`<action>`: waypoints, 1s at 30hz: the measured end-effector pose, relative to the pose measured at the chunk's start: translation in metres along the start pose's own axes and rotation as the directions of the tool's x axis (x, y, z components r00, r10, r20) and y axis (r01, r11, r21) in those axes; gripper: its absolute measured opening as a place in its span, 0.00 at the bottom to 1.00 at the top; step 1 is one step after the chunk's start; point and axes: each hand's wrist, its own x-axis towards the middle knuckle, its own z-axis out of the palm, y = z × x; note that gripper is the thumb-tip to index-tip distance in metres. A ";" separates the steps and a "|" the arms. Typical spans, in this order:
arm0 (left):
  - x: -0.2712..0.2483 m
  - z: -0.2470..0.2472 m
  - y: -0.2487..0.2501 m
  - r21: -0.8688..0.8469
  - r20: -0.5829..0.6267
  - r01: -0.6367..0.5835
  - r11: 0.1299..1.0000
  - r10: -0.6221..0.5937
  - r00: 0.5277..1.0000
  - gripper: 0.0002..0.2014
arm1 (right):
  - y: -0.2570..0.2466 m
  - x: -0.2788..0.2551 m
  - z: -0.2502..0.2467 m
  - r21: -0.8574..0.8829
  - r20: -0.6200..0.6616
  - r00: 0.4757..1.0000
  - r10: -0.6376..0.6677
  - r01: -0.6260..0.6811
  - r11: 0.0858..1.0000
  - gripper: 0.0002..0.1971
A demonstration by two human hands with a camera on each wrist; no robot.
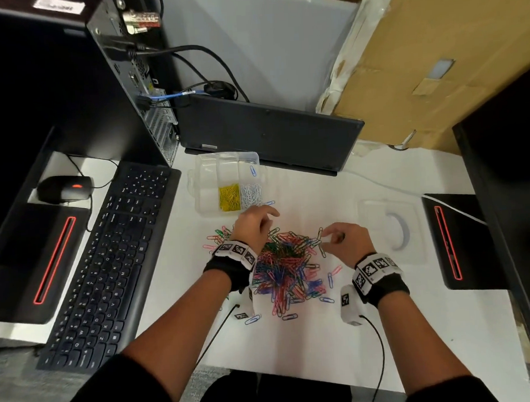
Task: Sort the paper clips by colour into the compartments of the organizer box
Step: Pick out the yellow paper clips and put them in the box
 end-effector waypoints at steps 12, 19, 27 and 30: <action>0.001 -0.004 0.007 -0.684 0.157 0.355 0.638 -0.346 0.925 0.17 | 0.001 0.002 0.019 -0.012 -0.169 0.984 0.054 -0.057 0.998 0.06; 0.000 -0.004 0.011 0.032 0.126 0.257 0.966 -0.259 0.958 0.06 | 0.000 0.003 0.018 0.046 -0.184 0.970 0.159 -0.153 0.987 0.08; 0.004 0.001 0.023 0.254 0.140 0.216 0.943 -0.257 0.956 0.06 | -0.022 0.011 0.029 0.024 -0.171 0.954 0.245 -0.245 0.969 0.10; 0.006 0.000 0.021 0.243 0.190 0.219 0.945 -0.268 0.945 0.08 | -0.023 0.010 0.028 0.033 -0.109 0.975 0.192 -0.189 0.981 0.08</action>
